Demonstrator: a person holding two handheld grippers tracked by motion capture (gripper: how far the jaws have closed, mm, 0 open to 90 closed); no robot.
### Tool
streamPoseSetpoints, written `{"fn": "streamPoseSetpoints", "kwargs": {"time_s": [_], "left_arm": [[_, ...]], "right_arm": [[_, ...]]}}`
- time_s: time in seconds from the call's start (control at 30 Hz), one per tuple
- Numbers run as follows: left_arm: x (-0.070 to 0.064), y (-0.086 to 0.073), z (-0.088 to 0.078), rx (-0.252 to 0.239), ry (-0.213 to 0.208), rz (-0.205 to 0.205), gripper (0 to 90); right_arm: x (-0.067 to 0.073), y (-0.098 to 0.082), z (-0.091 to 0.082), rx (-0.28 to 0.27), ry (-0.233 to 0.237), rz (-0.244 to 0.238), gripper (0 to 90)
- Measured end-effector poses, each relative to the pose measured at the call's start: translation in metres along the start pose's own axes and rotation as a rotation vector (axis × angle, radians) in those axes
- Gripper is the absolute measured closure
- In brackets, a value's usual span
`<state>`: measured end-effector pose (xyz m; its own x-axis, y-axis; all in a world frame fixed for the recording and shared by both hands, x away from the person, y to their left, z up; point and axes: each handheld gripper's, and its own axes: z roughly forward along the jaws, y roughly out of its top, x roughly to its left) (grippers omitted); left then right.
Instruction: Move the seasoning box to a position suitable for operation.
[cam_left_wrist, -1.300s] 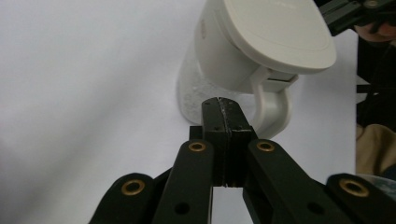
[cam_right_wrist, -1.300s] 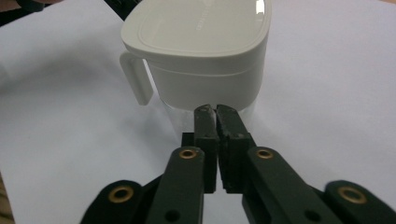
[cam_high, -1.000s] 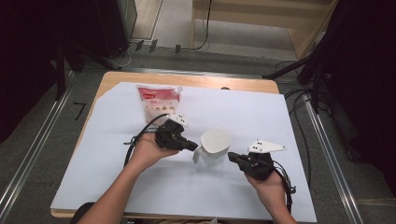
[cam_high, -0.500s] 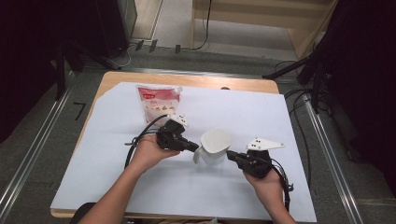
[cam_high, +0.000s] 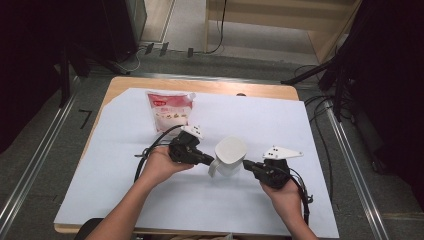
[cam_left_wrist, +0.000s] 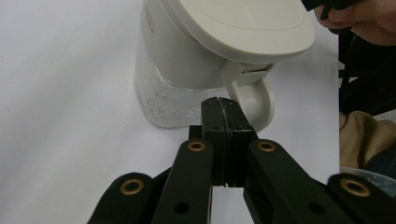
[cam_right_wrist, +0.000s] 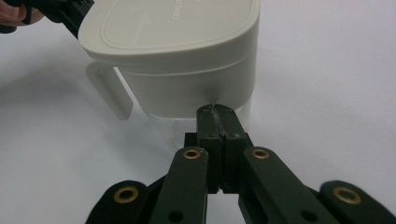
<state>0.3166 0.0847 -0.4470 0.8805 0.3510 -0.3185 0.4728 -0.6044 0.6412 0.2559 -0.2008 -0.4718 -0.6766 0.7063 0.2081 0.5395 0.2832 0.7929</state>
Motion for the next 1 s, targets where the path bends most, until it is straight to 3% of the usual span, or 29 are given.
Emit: {"fn": "streamPoseSetpoints", "kwargs": {"time_s": [0.23,0.43,0.73,1.0], "left_arm": [[-0.004,0.000,-0.001,-0.007,-0.002,0.009,90.0],[-0.009,-0.001,-0.002,-0.045,-0.016,0.006,90.0],[-0.017,0.001,0.002,-0.033,0.036,0.021,90.0],[-0.021,0.003,0.009,-0.058,0.004,-0.008,90.0]], "right_arm": [[-0.003,0.002,0.003,0.003,0.001,0.009,90.0],[-0.006,0.005,0.006,0.005,-0.003,0.012,90.0],[-0.009,0.010,0.011,0.006,-0.006,0.026,90.0],[-0.011,0.016,0.018,0.013,-0.016,0.023,90.0]]}}
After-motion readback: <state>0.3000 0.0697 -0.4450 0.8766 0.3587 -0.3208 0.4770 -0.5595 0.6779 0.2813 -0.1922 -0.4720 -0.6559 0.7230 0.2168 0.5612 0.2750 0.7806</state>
